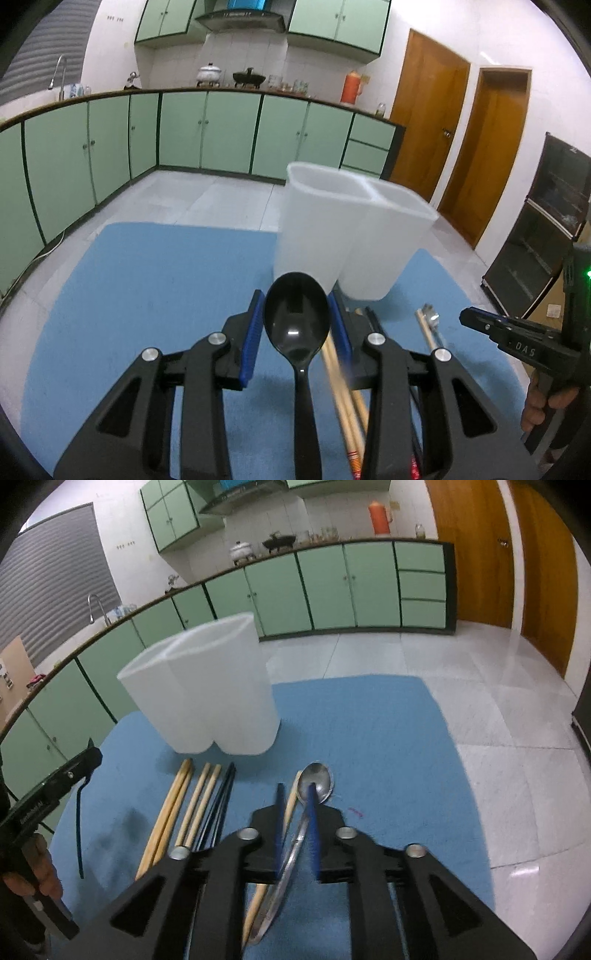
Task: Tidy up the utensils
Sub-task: 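Lift the black spoon with the left tool while the right tool carries the silver spoon over the white holder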
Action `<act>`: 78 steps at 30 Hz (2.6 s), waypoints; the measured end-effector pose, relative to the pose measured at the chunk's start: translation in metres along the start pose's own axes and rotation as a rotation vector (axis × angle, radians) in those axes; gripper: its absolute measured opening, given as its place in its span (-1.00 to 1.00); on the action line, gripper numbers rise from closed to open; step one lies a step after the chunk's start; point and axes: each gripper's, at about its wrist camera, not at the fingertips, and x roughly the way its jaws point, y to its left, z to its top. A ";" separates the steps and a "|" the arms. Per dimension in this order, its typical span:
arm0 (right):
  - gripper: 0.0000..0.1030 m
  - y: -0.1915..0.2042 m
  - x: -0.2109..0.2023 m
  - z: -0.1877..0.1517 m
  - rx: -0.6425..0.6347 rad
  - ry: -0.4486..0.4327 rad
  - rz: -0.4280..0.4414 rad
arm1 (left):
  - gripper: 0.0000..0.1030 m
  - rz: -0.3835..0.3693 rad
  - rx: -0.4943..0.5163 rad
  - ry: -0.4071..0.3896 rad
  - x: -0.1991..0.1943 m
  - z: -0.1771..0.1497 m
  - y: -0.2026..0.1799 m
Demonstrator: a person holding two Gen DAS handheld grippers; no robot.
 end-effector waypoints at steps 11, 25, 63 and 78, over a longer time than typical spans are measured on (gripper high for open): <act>-0.41 -0.001 0.041 0.004 0.042 0.058 -0.024 | -0.35 0.006 0.018 -0.003 0.012 0.005 0.006; -0.42 -0.018 0.060 0.010 0.077 0.094 -0.017 | -0.35 0.000 0.031 0.003 0.018 0.004 0.002; -0.46 0.039 -0.050 0.157 -0.099 -0.492 0.155 | -0.35 -0.087 0.043 -0.428 0.011 0.146 -0.044; -0.46 0.064 0.038 0.164 -0.139 -0.464 0.044 | -0.35 -0.047 0.011 -0.369 0.067 0.148 -0.043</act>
